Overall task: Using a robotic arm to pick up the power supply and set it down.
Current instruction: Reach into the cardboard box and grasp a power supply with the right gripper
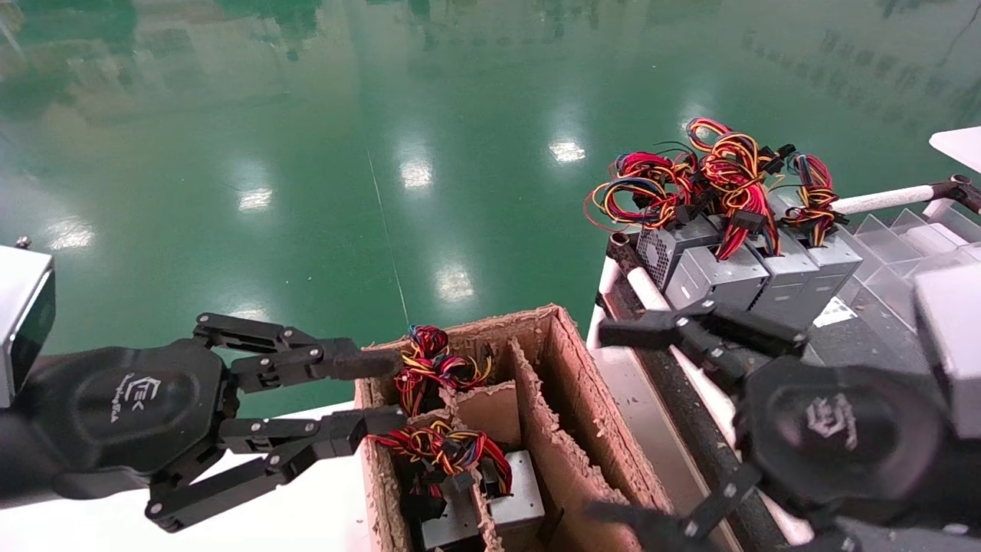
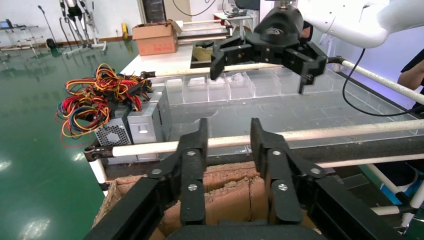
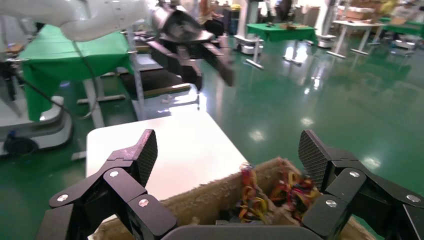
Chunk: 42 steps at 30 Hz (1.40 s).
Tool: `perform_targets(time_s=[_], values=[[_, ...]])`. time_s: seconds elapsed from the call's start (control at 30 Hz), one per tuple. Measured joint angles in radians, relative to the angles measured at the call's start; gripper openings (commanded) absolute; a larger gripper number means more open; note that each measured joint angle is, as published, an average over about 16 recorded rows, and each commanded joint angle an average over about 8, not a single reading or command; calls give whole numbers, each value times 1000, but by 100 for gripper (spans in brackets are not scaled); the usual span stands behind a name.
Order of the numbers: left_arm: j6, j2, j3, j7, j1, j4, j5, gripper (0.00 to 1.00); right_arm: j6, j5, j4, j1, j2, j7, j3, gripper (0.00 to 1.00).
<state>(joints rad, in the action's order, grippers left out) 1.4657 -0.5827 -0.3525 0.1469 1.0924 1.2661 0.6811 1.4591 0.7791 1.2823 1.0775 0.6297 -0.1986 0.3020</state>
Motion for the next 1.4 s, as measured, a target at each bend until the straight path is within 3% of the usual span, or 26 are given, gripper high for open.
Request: perform_targets(time_s=[0.5, 1.03, 1.4], values=[[0, 0, 0, 0, 0, 0, 0, 100, -115, 157, 17, -1, 60, -46, 81, 100], [0, 0, 0, 0, 0, -1, 0, 100, -289, 511, -13, 63, 241, -79, 249, 100], [0, 0, 0, 0, 0, -1, 0, 100, -383, 684, 11, 74, 298, -59, 307, 100]])
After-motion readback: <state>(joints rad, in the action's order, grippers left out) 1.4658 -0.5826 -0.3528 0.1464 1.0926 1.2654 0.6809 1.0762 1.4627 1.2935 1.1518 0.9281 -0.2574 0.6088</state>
